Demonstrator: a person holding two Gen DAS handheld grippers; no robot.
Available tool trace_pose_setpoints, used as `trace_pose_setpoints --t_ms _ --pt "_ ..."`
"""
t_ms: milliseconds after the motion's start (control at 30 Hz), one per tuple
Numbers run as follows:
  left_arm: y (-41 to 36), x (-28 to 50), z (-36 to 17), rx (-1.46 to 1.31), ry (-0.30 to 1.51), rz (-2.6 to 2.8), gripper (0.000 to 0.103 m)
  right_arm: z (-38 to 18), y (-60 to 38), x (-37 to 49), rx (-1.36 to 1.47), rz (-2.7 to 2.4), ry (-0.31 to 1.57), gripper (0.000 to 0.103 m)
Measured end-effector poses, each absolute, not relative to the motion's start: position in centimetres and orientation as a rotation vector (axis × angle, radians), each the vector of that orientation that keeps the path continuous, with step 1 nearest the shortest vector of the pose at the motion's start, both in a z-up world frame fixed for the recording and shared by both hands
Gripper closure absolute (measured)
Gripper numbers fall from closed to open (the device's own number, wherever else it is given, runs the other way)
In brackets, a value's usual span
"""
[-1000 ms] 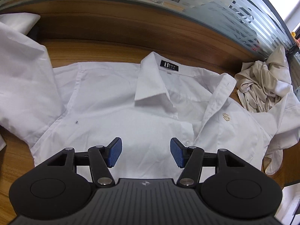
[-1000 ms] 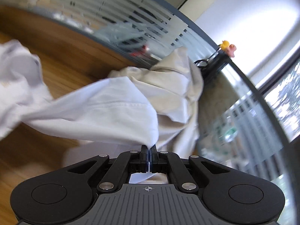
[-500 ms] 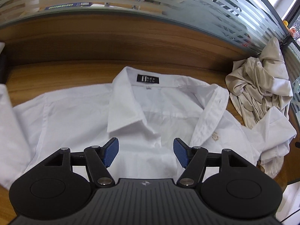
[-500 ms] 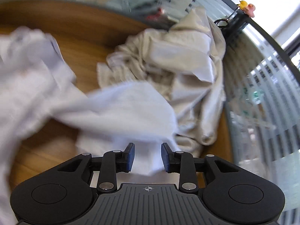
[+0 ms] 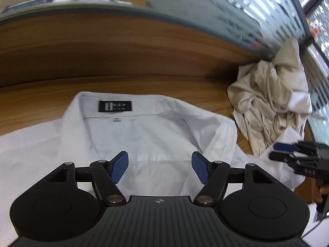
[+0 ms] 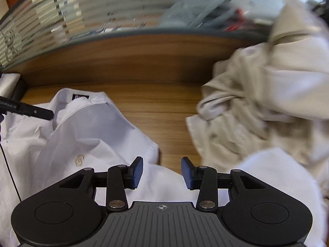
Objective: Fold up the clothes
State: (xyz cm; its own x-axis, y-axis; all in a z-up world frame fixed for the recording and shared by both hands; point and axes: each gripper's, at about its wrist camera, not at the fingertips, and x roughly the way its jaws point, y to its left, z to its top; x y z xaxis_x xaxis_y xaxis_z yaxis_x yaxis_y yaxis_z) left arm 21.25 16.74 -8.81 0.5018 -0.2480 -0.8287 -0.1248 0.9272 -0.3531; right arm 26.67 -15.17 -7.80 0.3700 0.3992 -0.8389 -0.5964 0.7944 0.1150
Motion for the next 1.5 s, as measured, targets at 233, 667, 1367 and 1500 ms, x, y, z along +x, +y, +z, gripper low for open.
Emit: trace_pose_setpoints --t_ms 233,667,1367,1500 --pt "15.0 24.0 -11.6 -0.301 1.108 -0.239 0.052 -12.2 -11.1 30.6 -0.219 0.74 1.067 0.059" --pt "16.4 24.5 -10.3 -0.528 1.062 -0.296 0.056 -12.1 -8.2 34.1 -0.162 0.934 1.078 0.048" --pt "18.4 19.3 -8.5 -0.995 1.066 -0.081 0.027 -5.2 -4.3 18.1 -0.137 1.2 0.817 0.099" --pt "18.7 17.3 -9.5 -0.991 1.09 -0.03 0.053 -5.3 -4.4 15.6 -0.163 1.252 0.85 0.099"
